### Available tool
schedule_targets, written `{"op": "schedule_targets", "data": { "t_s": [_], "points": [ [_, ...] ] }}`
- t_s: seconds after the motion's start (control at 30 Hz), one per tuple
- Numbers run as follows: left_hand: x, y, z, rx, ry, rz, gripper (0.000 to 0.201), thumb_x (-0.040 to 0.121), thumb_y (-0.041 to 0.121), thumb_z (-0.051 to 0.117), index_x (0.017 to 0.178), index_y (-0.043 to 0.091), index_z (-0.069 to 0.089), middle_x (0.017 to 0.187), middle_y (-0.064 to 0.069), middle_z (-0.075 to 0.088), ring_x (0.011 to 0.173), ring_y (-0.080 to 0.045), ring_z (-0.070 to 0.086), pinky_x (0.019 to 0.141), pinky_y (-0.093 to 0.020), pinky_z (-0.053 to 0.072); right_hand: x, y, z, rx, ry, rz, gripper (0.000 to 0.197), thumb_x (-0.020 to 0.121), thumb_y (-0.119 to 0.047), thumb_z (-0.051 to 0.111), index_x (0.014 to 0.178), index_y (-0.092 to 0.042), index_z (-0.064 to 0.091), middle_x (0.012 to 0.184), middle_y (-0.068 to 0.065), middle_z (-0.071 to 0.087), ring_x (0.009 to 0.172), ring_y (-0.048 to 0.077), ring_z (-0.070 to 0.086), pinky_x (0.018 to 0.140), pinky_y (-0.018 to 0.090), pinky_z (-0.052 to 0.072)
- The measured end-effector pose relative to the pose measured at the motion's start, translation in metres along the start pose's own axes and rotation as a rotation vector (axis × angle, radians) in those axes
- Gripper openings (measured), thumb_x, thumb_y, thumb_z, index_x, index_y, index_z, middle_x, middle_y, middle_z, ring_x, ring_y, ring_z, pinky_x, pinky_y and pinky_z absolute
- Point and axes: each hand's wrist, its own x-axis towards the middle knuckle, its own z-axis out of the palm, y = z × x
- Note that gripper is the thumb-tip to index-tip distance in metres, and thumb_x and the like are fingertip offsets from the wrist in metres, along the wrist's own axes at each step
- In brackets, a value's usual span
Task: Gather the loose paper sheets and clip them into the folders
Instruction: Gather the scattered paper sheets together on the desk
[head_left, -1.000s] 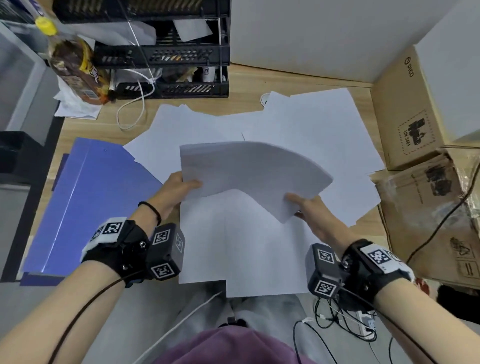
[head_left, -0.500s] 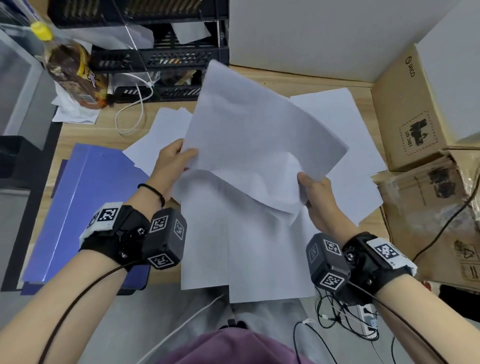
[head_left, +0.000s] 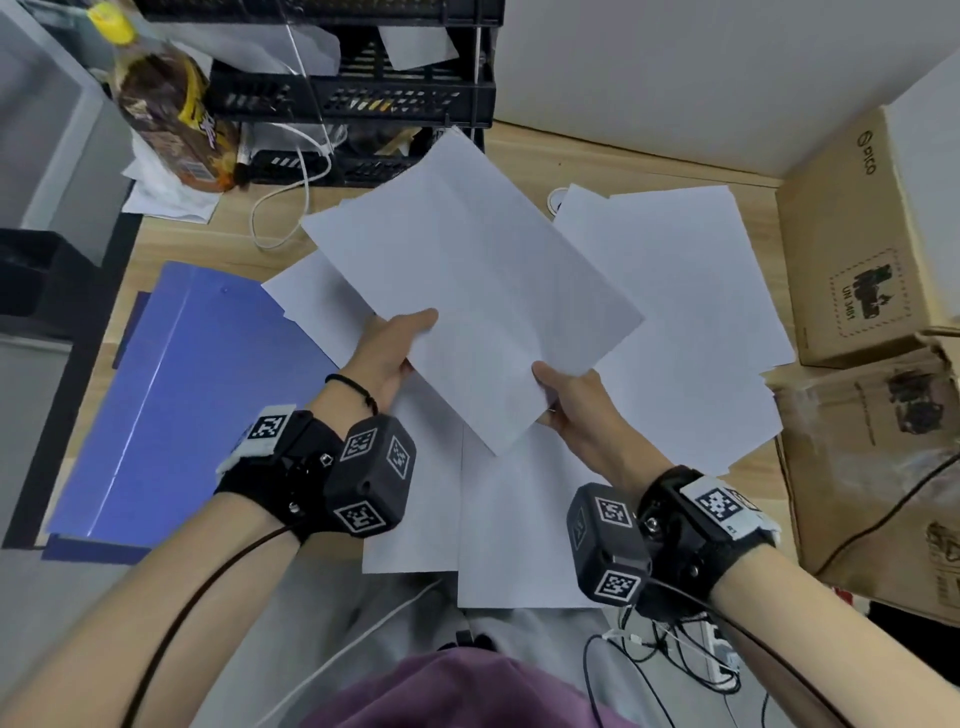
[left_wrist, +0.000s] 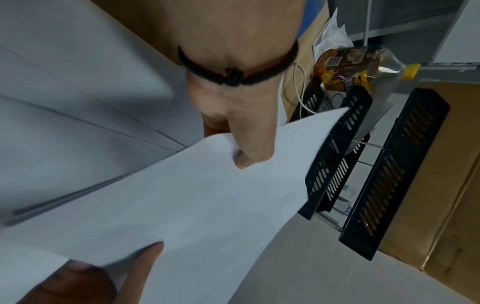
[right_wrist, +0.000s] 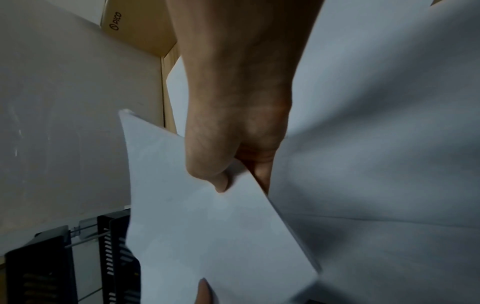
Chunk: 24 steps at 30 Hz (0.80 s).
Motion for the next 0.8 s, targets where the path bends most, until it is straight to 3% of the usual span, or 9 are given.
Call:
{"op": "schedule_targets", "data": {
  "t_s": [0.13,0.23,0.3,0.37,0.4,0.47,0.57,0.7,0.8],
  "points": [
    [0.003,-0.007,-0.015,0.120,0.029,0.045,0.022,0.089,0.014,0.066,0.109,0.021,0.061,0.103,0.006,0.068,0.092,-0.013,0.066,0.081,-0.031,0.054,-0.003,-0.008,-0.016,-0.036,-0.158,0.072,0.026,0.096,-0.015,0.057,0.118,-0.002,0.065,0.105,0.009,0.074,0.090,0.021,0.072,0.085,0.035,0.058],
    [-0.001,-0.017,-0.029,0.185,0.003,0.052,0.031,0.090,0.010,0.063,0.120,0.017,0.058,0.112,0.003,0.065,0.094,-0.009,0.063,0.079,-0.024,0.051,-0.002,-0.012,-0.038,0.059,-0.194,0.099,0.034,0.097,-0.021,0.056,0.126,-0.005,0.061,0.119,0.012,0.069,0.104,0.029,0.067,0.092,0.041,0.056],
    [-0.003,-0.023,-0.038,0.221,-0.058,0.017,0.042,0.090,0.011,0.064,0.131,0.014,0.053,0.123,0.001,0.063,0.105,-0.013,0.063,0.090,-0.030,0.050,0.001,-0.014,-0.054,0.077,-0.229,0.111,0.035,0.096,-0.025,0.054,0.127,-0.008,0.060,0.115,0.011,0.064,0.090,0.022,0.059,0.077,0.032,0.056],
    [-0.007,-0.028,-0.039,0.279,-0.149,-0.021,0.048,0.090,0.014,0.064,0.136,0.017,0.049,0.128,0.002,0.062,0.114,-0.015,0.060,0.100,-0.035,0.046,0.004,-0.017,-0.064,0.065,-0.273,0.147,0.032,0.093,-0.028,0.056,0.118,-0.011,0.065,0.101,0.007,0.058,0.068,0.015,0.045,0.059,0.021,0.046],
    [-0.010,-0.028,-0.035,0.326,-0.199,-0.032,0.050,0.090,0.015,0.064,0.137,0.019,0.047,0.129,0.002,0.061,0.116,-0.015,0.059,0.102,-0.035,0.045,0.006,-0.018,-0.067,0.043,-0.292,0.166,0.030,0.090,-0.030,0.059,0.113,-0.013,0.066,0.097,0.004,0.060,0.063,0.014,0.047,0.057,0.020,0.046],
    [-0.014,-0.027,-0.021,0.439,-0.283,-0.067,0.049,0.091,0.016,0.063,0.137,0.018,0.047,0.128,0.002,0.061,0.116,-0.015,0.059,0.102,-0.034,0.045,0.010,-0.017,-0.071,-0.050,-0.347,0.192,0.034,0.085,-0.034,0.067,0.111,-0.012,0.066,0.102,0.006,0.068,0.078,0.020,0.063,0.069,0.028,0.054],
    [-0.012,-0.027,0.006,0.538,-0.337,-0.126,0.043,0.091,0.019,0.062,0.132,0.014,0.050,0.123,0.002,0.062,0.109,-0.012,0.060,0.087,-0.018,0.050,0.014,-0.013,-0.075,-0.120,-0.364,0.217,0.035,0.092,-0.018,0.063,0.126,-0.011,0.060,0.118,0.007,0.071,0.107,0.024,0.068,0.090,0.034,0.056],
    [0.001,-0.031,0.034,0.499,-0.163,-0.186,0.025,0.090,0.020,0.065,0.107,0.014,0.047,0.098,0.006,0.059,0.082,-0.003,0.055,0.054,-0.007,0.044,0.024,-0.009,-0.093,-0.123,-0.404,0.272,0.037,0.093,-0.013,0.060,0.129,-0.018,0.056,0.122,0.002,0.069,0.112,0.022,0.066,0.098,0.040,0.052],
    [0.010,-0.036,0.055,0.477,-0.120,-0.192,0.019,0.087,0.017,0.068,0.101,0.012,0.056,0.099,-0.003,0.066,0.081,-0.007,0.060,0.057,-0.009,0.048,0.038,-0.010,-0.110,-0.178,-0.422,0.287,0.034,0.094,-0.014,0.059,0.128,-0.019,0.057,0.122,0.002,0.069,0.112,0.023,0.066,0.098,0.041,0.052]
  ]
}}
